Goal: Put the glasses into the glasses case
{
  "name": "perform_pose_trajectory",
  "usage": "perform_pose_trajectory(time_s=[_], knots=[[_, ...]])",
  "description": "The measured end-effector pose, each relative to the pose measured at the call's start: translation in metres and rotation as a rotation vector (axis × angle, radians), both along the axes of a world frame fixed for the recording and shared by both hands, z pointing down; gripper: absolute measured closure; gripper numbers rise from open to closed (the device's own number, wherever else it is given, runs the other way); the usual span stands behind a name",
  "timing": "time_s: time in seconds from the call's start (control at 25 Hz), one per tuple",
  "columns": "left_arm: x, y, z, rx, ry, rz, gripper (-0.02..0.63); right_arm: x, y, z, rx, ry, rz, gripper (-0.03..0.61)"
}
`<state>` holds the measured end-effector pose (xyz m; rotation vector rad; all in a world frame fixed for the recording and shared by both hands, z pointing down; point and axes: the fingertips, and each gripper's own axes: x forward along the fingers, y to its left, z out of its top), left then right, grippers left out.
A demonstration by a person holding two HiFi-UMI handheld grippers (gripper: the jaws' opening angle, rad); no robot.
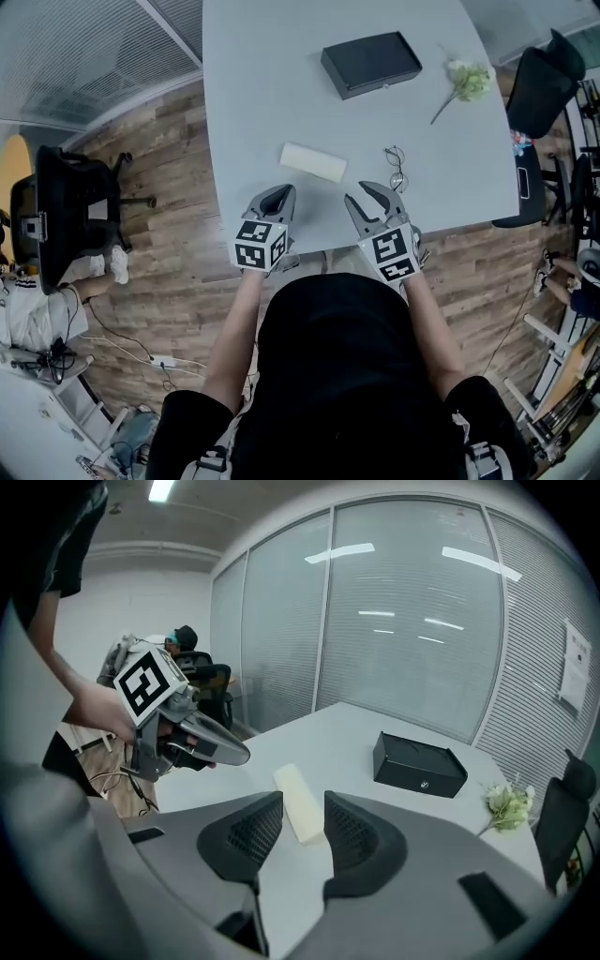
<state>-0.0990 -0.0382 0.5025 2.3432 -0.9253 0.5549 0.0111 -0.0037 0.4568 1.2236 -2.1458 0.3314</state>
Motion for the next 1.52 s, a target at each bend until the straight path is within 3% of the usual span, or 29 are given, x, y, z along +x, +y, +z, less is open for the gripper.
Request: perform_pose_trajectory(time_s=[0.28, 0.44, 0.76, 0.92, 1.12, 1.52], knots=[[0.001, -0.012, 0.027, -0.040, -0.036, -0.017, 0.589, -0.003, -0.014, 0.026, -0.026, 0.058, -0.059, 0.399], [0.002, -0.024, 0.043, -0.051, -0.059, -0.026, 0.589, -0.003, -0.028, 0.038, 0.016, 0.154, -0.110, 0.391], [0.001, -0.036, 0.069, -0.085, -0.084, -0.046, 0.589, -0.013, -0.038, 0.068, 0.000, 0.273, -0.207, 0.348], [0.002, -0.040, 0.080, -0.099, -0.102, -0.046, 0.589, -0.014, -0.046, 0.079, 0.013, 0.309, -0.238, 0.342], [0.003, -0.045, 0.090, -0.119, -0.110, -0.052, 0.589, -0.017, -0.049, 0.100, -0.023, 0.343, -0.282, 0.278], [0.002, -0.050, 0.102, -0.145, -0.131, -0.058, 0.589, -0.016, -0.057, 0.134, -0.085, 0.396, -0.324, 0.276]])
